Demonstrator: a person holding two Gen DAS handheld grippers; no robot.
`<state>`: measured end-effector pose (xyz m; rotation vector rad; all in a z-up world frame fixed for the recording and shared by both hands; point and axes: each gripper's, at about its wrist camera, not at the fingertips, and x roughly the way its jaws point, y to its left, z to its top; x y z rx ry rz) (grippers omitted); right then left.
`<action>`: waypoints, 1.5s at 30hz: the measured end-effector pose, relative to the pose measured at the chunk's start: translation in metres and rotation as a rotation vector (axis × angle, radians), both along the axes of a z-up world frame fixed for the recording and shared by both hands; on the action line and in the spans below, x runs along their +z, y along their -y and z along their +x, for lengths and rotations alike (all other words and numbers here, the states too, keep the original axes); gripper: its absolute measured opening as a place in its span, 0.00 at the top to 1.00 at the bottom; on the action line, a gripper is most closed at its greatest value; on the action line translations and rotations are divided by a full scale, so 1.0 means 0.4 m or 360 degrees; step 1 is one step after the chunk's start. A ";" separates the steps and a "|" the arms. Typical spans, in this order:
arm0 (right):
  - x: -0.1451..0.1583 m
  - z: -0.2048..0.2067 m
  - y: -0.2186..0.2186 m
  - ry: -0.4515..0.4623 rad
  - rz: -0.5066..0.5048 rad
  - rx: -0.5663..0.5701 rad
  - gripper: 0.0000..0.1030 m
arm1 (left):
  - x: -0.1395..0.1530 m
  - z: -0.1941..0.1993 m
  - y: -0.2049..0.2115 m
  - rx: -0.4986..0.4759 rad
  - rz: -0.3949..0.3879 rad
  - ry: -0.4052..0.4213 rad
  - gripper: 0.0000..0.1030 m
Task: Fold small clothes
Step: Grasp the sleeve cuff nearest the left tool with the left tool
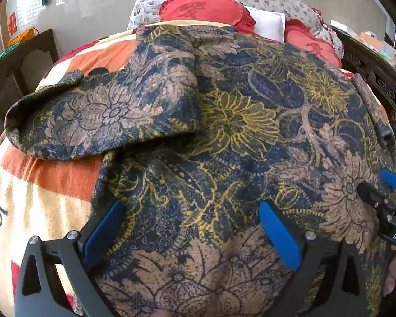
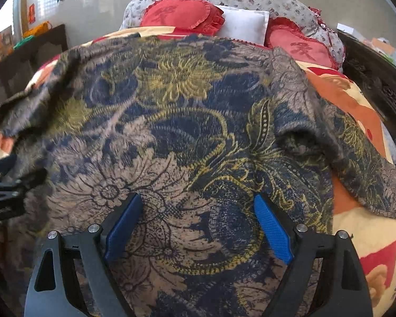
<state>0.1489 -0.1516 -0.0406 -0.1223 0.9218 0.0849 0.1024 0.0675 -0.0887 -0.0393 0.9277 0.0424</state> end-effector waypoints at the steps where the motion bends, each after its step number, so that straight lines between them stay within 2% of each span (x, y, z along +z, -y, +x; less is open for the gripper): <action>1: 0.000 -0.001 0.002 0.0000 0.0008 -0.0001 0.06 | -0.001 0.001 0.000 0.0000 0.0010 0.0001 0.00; 5: -0.011 0.002 0.013 -0.0011 0.0047 -0.0011 0.04 | -0.005 0.001 0.000 -0.0001 0.0001 0.0003 0.00; 10: -0.010 0.002 0.005 -0.0007 0.0016 -0.0010 0.03 | 0.006 0.002 -0.002 -0.0012 -0.0014 -0.0009 0.00; 12: -0.010 0.002 0.008 -0.0007 0.0025 -0.0010 0.03 | 0.039 -0.003 -0.016 -0.0019 -0.0030 -0.0033 0.04; 14: -0.010 0.002 0.006 -0.0008 0.0033 -0.0009 0.03 | 0.108 -0.006 -0.049 -0.0023 -0.0068 0.0039 0.04; 16: -0.010 0.002 0.006 -0.0007 0.0026 -0.0009 0.03 | 0.177 0.001 -0.083 -0.0039 -0.0025 0.0123 0.04; 18: -0.011 0.002 0.009 -0.0006 0.0026 -0.0009 0.03 | 0.244 0.024 -0.123 -0.0065 0.0154 0.0213 0.00; 20: -0.012 0.003 0.009 -0.0006 0.0029 -0.0009 0.02 | 0.269 0.070 -0.164 -0.0109 0.0447 0.0270 0.00; 22: -0.012 0.003 0.008 -0.0007 0.0024 -0.0010 0.02 | 0.235 0.141 -0.213 -0.0155 0.0789 0.0199 0.00; 24: -0.012 0.003 0.006 -0.0005 0.0021 -0.0011 0.02 | 0.188 0.200 -0.252 -0.0172 0.0935 0.0081 0.00; 25: -0.013 0.003 0.006 -0.0005 0.0020 -0.0011 0.02 | 0.161 0.230 -0.274 -0.0205 0.0903 -0.0008 0.00; 27: -0.013 0.005 0.007 -0.0004 0.0031 -0.0013 0.02 | 0.136 0.261 -0.292 -0.0280 0.0777 -0.0102 0.01; 29: -0.014 0.005 0.008 -0.0006 0.0034 -0.0016 0.02 | 0.114 0.288 -0.291 -0.0324 0.0790 -0.0133 0.01; 31: -0.014 0.007 0.008 -0.0005 0.0037 -0.0018 0.02 | 0.100 0.313 -0.306 -0.0276 0.0860 -0.0142 0.01; 32: -0.014 0.007 0.009 -0.0005 0.0040 -0.0017 0.02 | 0.105 0.323 -0.321 -0.0238 0.0837 -0.0132 0.01; 34: -0.015 0.007 0.010 -0.0006 0.0043 -0.0017 0.02 | 0.109 0.340 -0.372 -0.0142 0.0716 -0.0141 0.01; 35: -0.015 0.008 0.009 -0.0005 0.0043 -0.0018 0.02 | 0.116 0.349 -0.409 -0.0084 0.0600 -0.0171 0.03; 37: -0.016 0.009 0.008 -0.0004 0.0047 -0.0020 0.02 | 0.130 0.354 -0.468 -0.0016 0.0398 -0.0203 0.12; 39: -0.016 0.011 0.010 -0.0006 0.0052 -0.0022 0.02 | 0.136 0.347 -0.526 0.0063 0.0169 -0.0190 0.28; 40: -0.016 0.011 0.010 -0.0006 0.0053 -0.0023 0.02 | 0.142 0.343 -0.545 0.0093 0.0090 -0.0172 0.32; 42: -0.016 0.011 0.011 -0.0005 0.0052 -0.0023 0.02 | 0.144 0.337 -0.562 0.0113 0.0003 -0.0142 0.48; 45: -0.016 0.012 0.009 -0.0004 0.0048 -0.0025 0.02 | 0.149 0.336 -0.568 0.0125 -0.0041 -0.0097 0.60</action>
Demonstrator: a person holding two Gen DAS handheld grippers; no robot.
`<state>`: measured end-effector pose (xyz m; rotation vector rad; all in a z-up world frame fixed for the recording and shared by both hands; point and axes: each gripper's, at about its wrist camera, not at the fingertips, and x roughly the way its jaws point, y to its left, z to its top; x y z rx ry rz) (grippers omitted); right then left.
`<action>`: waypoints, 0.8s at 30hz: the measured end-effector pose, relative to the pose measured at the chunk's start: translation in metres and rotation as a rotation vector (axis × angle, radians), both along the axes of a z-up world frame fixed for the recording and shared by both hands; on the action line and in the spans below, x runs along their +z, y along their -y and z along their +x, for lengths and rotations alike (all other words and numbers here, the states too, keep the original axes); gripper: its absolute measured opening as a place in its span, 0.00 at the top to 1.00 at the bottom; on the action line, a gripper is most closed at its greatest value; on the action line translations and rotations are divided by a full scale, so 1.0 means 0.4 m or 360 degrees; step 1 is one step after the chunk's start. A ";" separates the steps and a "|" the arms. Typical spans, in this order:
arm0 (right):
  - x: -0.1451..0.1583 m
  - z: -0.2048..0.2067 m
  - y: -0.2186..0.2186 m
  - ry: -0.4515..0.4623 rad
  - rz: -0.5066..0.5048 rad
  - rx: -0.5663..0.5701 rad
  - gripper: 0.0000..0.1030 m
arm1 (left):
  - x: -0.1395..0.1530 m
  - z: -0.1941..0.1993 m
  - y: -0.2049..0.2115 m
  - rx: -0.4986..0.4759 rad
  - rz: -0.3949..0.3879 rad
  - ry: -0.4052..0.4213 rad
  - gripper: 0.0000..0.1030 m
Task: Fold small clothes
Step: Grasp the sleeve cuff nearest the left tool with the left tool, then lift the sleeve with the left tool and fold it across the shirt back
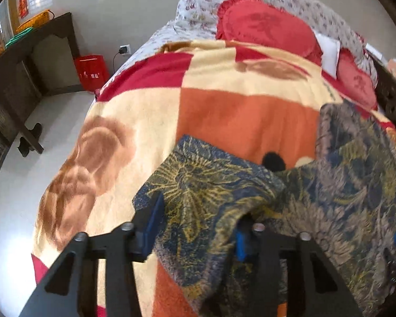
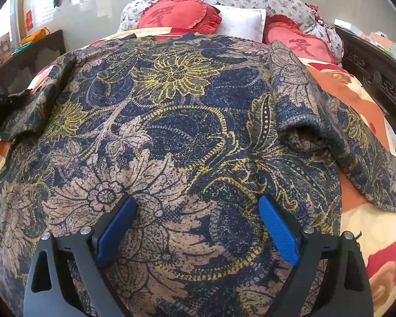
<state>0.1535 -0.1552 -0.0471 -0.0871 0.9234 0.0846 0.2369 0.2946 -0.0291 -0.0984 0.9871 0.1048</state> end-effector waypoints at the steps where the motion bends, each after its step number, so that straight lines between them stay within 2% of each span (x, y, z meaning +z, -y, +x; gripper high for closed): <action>1: 0.000 0.000 0.001 0.0000 0.0000 0.0000 0.02 | 0.005 0.001 0.006 0.0005 -0.0008 0.0008 0.63; 2: 0.000 0.000 0.000 0.0000 0.0000 0.0000 0.02 | 0.015 -0.021 0.020 0.0006 -0.0023 0.0016 0.75; 3: 0.000 0.000 0.001 0.0000 0.0001 0.0000 0.02 | 0.023 -0.036 0.018 0.0013 -0.0040 0.0023 0.82; 5: 0.000 0.000 0.001 0.0000 0.0001 0.0000 0.02 | 0.042 -0.055 0.012 0.0048 -0.0045 0.0067 0.92; 9: 0.000 -0.001 0.001 0.0000 0.0002 0.0000 0.02 | 0.132 -0.099 -0.035 0.0177 -0.0076 0.0266 0.93; 13: 0.000 -0.001 0.001 0.0000 0.0002 0.0000 0.02 | 0.259 -0.163 -0.105 0.0311 -0.0107 0.0477 0.93; 16: 0.000 0.000 0.001 0.0000 0.0001 0.0001 0.02 | 0.365 -0.214 -0.141 0.0387 -0.0021 0.0629 0.93; 20: 0.000 0.000 0.000 0.0001 -0.0001 0.0001 0.02 | 0.513 -0.269 -0.198 0.0573 0.0116 0.0853 0.93; 23: -0.001 0.000 0.001 0.0000 0.0002 0.0001 0.02 | 0.591 -0.295 -0.231 0.0675 0.0162 0.0961 0.94; 24: 0.000 -0.001 0.000 0.0000 0.0001 0.0001 0.02 | 0.615 -0.299 -0.244 0.0673 0.0139 0.0977 0.94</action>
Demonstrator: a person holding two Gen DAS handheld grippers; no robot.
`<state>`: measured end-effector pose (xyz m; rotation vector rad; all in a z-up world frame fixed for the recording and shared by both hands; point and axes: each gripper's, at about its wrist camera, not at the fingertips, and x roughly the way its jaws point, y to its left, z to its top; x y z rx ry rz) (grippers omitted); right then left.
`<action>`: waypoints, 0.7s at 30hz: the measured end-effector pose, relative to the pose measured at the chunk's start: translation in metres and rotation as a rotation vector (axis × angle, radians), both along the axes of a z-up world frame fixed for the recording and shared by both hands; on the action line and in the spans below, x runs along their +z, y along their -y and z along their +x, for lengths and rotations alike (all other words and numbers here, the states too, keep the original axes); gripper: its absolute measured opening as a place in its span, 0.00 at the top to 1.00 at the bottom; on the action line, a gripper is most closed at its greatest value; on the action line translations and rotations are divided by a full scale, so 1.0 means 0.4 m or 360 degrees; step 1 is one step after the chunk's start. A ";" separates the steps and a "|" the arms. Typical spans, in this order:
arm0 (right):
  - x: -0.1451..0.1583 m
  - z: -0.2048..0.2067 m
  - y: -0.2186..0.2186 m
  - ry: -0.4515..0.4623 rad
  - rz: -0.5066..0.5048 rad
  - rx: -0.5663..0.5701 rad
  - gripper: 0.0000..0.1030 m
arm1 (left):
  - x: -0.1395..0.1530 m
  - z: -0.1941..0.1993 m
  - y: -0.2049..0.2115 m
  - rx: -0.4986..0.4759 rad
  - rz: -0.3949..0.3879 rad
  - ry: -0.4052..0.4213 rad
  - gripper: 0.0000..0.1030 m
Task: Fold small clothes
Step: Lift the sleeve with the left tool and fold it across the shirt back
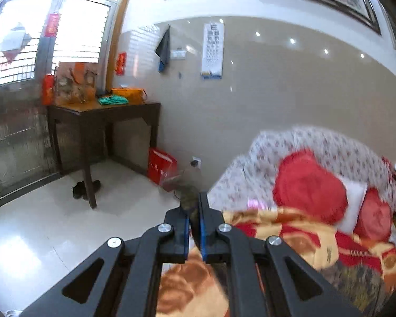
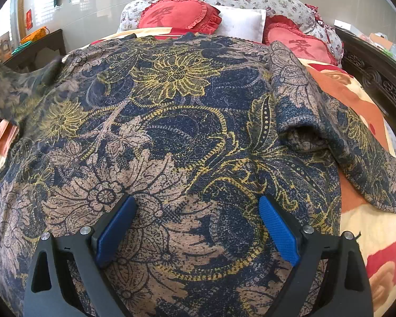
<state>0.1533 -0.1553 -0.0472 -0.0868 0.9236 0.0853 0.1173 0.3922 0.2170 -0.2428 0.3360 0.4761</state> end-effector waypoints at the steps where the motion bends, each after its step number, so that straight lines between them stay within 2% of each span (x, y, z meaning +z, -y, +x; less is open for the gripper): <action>1: 0.000 0.001 -0.001 0.0000 -0.0001 0.0000 0.02 | 0.012 0.001 -0.007 -0.0021 -0.0023 0.0008 0.94; 5: 0.000 0.001 -0.002 0.0001 -0.0001 0.0000 0.02 | 0.021 0.019 0.047 -0.0188 -0.0040 -0.0005 0.94; 7: 0.000 0.001 -0.001 0.0000 0.0000 0.0000 0.02 | -0.017 0.041 0.116 -0.0309 -0.0032 -0.0040 0.94; 9: 0.000 0.001 0.000 0.0000 0.0000 0.0000 0.02 | -0.072 0.075 0.204 -0.0481 -0.0085 -0.0102 0.94; 14: 0.000 0.001 0.000 0.0000 0.0001 0.0000 0.02 | -0.209 0.168 0.476 -0.0857 -0.0191 -0.0224 0.94; 19: 0.001 0.000 -0.002 0.0001 0.0002 0.0000 0.02 | -0.320 0.236 0.848 -0.1319 -0.0382 -0.0298 0.94; 21: 0.001 0.000 0.001 0.0003 0.0013 0.0000 0.02 | -0.362 0.244 0.983 -0.1490 -0.0382 -0.0355 0.94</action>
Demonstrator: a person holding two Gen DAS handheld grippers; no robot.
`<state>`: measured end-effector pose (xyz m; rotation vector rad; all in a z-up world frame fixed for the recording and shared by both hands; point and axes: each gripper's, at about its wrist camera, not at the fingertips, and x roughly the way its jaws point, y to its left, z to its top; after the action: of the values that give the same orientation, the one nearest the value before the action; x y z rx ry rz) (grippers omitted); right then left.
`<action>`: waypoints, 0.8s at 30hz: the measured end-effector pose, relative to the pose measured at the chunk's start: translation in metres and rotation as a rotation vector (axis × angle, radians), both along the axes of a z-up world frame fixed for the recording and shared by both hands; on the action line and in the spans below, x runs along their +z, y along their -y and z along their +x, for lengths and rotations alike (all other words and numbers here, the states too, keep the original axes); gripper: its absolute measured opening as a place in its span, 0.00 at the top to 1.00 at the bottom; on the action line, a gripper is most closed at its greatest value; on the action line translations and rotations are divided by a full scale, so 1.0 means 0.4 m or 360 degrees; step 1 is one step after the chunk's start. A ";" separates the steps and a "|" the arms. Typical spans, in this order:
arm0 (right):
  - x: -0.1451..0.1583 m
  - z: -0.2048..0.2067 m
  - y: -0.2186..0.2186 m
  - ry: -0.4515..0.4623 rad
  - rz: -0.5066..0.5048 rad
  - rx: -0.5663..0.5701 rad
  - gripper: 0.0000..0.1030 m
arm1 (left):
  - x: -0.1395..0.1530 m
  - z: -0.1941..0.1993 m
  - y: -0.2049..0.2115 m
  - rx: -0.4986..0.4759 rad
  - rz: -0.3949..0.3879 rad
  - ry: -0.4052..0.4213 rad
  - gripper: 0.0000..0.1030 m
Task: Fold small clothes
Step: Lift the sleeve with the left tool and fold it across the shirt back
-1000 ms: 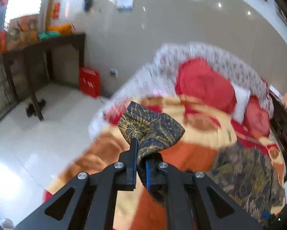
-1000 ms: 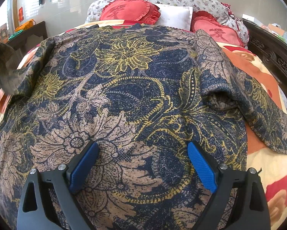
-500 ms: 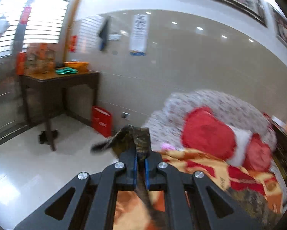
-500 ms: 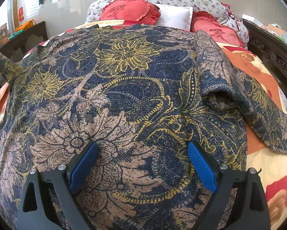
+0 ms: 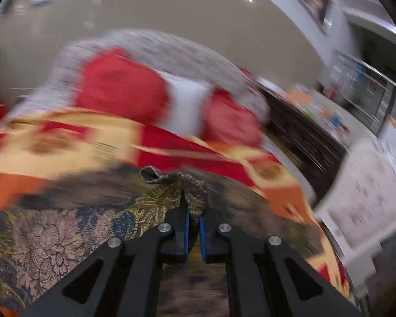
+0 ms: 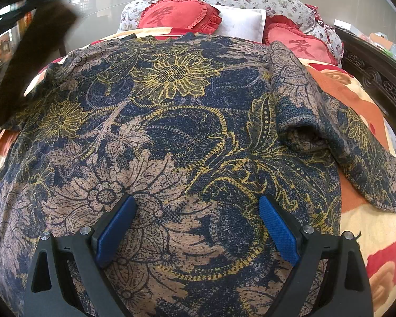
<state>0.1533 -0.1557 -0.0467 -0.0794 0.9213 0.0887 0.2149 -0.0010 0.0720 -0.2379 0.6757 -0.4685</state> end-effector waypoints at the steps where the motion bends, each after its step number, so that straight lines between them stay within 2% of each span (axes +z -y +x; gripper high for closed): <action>1: 0.001 -0.001 0.004 0.0002 0.0010 0.0000 0.02 | -0.018 0.000 0.055 -0.0079 0.0007 -0.0020 0.94; 4: 0.003 -0.003 0.010 0.0005 0.0040 -0.0002 0.02 | -0.109 0.014 0.226 -0.0361 0.0036 -0.0179 0.94; 10: 0.005 -0.003 0.022 0.0007 0.0093 -0.0007 0.02 | -0.222 0.005 0.321 -0.0651 0.0058 -0.0368 0.94; 15: 0.006 -0.003 0.029 0.0006 0.0115 -0.0006 0.02 | -0.218 0.006 0.324 -0.0686 0.0021 -0.0422 0.94; 24: 0.008 -0.004 0.039 0.0005 0.0113 -0.0007 0.02 | -0.189 -0.023 0.359 -0.0780 -0.0070 -0.0392 0.94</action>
<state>0.1518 -0.1711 -0.0435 -0.0114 0.9141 0.1171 0.2058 -0.1445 -0.0037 -0.1710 0.9704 -0.9338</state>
